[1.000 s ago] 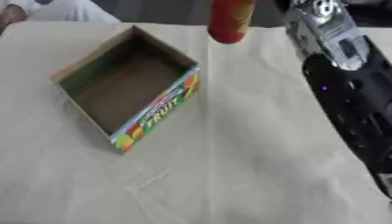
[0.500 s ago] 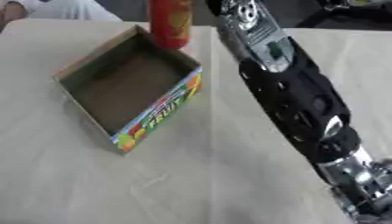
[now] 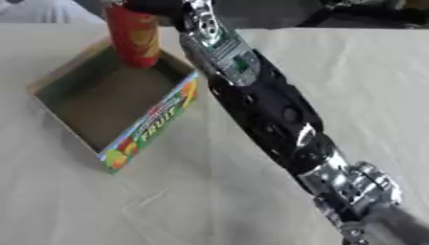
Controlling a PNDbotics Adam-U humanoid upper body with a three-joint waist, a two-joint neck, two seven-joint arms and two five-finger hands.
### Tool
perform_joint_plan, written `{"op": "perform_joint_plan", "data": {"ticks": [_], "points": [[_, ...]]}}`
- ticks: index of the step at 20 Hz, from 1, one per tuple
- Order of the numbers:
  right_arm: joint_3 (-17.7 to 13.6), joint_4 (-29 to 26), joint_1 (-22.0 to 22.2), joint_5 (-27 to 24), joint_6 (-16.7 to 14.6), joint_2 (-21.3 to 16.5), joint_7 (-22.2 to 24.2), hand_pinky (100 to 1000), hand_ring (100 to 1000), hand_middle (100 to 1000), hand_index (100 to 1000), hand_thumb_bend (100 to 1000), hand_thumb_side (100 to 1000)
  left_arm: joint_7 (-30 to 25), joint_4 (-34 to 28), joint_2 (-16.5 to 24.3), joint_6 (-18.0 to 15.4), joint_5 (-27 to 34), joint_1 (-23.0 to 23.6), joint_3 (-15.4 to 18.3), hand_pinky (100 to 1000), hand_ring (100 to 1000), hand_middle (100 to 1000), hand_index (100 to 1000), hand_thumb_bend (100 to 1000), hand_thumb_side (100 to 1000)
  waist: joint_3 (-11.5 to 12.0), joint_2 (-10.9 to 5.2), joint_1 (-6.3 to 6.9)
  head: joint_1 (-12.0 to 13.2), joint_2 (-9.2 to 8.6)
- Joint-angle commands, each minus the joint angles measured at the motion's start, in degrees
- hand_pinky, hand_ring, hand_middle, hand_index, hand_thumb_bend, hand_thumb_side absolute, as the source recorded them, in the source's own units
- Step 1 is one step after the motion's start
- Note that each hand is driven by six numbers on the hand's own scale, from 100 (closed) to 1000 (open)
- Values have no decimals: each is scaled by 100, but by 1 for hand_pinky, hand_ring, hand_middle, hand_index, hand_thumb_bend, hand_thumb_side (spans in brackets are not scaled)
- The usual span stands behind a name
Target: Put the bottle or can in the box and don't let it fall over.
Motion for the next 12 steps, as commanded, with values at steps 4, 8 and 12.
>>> {"op": "perform_joint_plan", "data": {"ticks": [4, 8, 12], "points": [[-68, 107, -112, 380, 63, -58, -79, 851, 810, 867, 864, 729, 258, -18, -98, 121, 0, 25, -10, 41, 830, 671, 558, 720, 325, 454, -18, -91, 14, -40, 26], [-86, 95, -84, 296, 218, -83, -184, 854, 814, 874, 870, 708, 298, -22, -106, 149, 4, 23, -5, 47, 831, 671, 559, 720, 321, 452, -40, -116, 12, 8, 39], [-124, 86, -63, 144, 318, -115, -169, 856, 820, 885, 876, 705, 294, -15, -101, 167, 2, 17, 18, 58, 831, 671, 559, 720, 318, 452, -66, -145, 19, 39, 51]]}}
